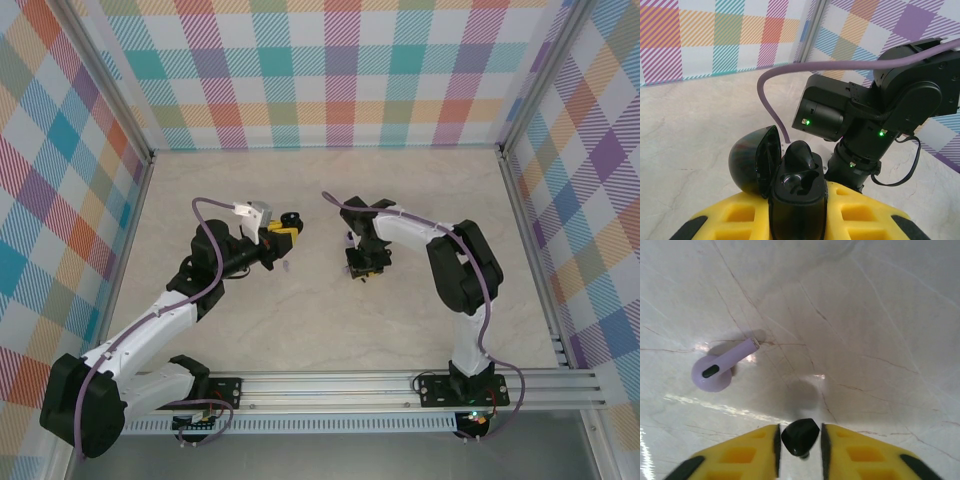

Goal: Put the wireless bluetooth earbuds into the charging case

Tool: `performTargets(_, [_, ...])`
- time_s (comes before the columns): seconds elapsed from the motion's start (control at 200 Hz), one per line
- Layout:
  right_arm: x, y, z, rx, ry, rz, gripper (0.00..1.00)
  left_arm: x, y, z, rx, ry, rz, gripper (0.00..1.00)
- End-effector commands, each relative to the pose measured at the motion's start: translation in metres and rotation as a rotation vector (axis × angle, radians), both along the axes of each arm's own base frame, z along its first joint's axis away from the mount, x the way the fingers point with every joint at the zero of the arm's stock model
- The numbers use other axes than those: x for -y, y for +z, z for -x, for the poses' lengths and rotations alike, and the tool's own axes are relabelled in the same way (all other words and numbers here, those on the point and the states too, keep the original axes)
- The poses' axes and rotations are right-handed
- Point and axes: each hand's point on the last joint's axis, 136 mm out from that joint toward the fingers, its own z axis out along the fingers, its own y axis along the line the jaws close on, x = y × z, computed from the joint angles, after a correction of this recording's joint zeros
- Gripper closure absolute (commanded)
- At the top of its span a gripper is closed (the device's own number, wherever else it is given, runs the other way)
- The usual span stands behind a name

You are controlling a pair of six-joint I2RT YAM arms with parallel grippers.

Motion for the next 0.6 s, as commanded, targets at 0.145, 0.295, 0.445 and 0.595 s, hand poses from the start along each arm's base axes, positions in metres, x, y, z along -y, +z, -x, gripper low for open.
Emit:
performTargets(0.145, [0.001, -0.002, 0.008, -0.046, 0.141, -0.001, 0.54, 0.003, 0.002, 0.005, 0.006, -0.018, 0.021, 1.00])
performTargets(0.295, [-0.004, 0.005, 0.005, -0.034, 0.277, -0.028, 0.51, 0.002, 0.004, 0.006, 0.010, -0.016, 0.021, 1.00])
performTargets(0.445, [-0.011, 0.010, 0.003, -0.033, 0.396, -0.063, 0.49, 0.000, 0.005, 0.007, 0.014, -0.013, 0.021, 1.00])
performTargets(0.595, [-0.012, 0.010, -0.003, -0.028, 0.466, -0.053, 0.49, -0.001, 0.006, 0.008, 0.019, -0.009, 0.022, 1.00])
